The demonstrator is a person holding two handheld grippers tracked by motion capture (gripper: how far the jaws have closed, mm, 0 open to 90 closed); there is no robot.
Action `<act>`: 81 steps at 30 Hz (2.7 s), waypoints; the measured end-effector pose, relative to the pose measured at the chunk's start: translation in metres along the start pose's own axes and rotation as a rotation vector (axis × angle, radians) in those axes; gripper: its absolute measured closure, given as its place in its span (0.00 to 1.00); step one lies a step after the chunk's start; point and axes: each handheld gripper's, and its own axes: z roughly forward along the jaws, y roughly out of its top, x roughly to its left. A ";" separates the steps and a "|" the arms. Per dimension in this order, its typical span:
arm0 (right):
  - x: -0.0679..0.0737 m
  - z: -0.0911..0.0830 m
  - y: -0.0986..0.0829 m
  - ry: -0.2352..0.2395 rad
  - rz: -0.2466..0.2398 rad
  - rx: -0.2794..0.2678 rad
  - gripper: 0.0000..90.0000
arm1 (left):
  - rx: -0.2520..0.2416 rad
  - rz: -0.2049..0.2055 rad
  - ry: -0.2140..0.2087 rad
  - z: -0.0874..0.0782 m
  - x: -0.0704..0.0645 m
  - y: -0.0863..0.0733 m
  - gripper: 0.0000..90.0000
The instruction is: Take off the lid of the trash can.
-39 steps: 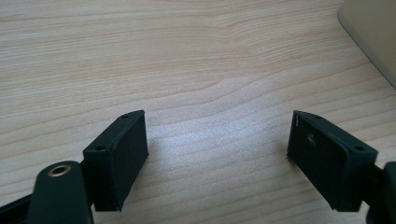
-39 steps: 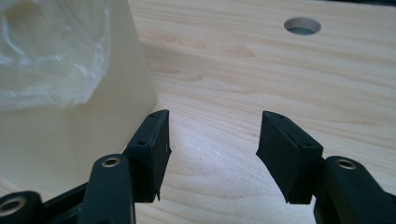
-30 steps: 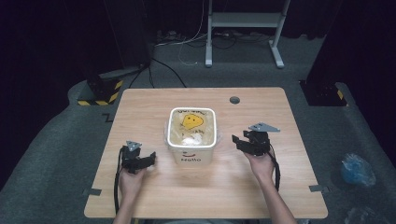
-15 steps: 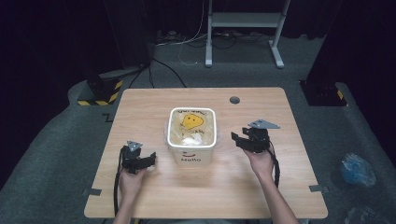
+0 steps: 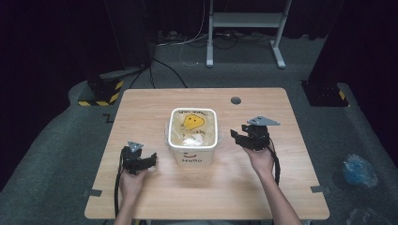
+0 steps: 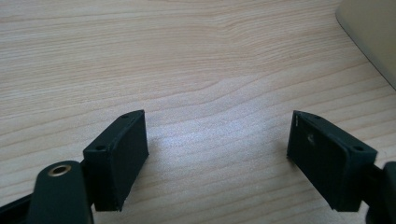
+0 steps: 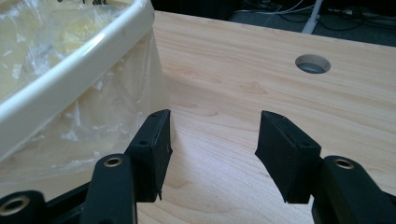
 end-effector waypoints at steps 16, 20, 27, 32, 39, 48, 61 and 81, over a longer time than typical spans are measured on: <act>0.006 -0.004 0.018 -0.016 0.004 0.002 0.49 | 0.000 0.005 0.006 0.000 0.000 0.000 0.23; 0.008 -0.002 0.024 -0.004 -0.004 0.007 0.49 | 0.000 0.005 0.006 0.000 0.000 0.000 0.23; 0.015 0.001 0.033 0.007 -0.015 0.006 0.50 | 0.000 0.005 0.007 0.000 0.000 0.000 0.23; 0.019 0.001 0.041 0.018 -0.028 0.000 0.52 | 0.000 0.005 0.007 0.000 0.000 0.000 0.23; 0.023 0.003 0.046 0.025 -0.032 0.000 0.54 | 0.000 0.005 0.006 0.000 0.000 0.000 0.23; 0.026 0.004 0.052 0.035 -0.030 -0.007 0.55 | 0.001 0.004 0.007 0.000 0.000 0.000 0.23; 0.029 0.010 0.061 0.048 -0.032 -0.008 0.56 | 0.001 0.003 0.007 0.000 0.000 0.000 0.23; 0.040 0.032 0.080 0.047 -0.041 0.015 0.61 | 0.001 0.003 0.008 0.000 0.000 0.000 0.23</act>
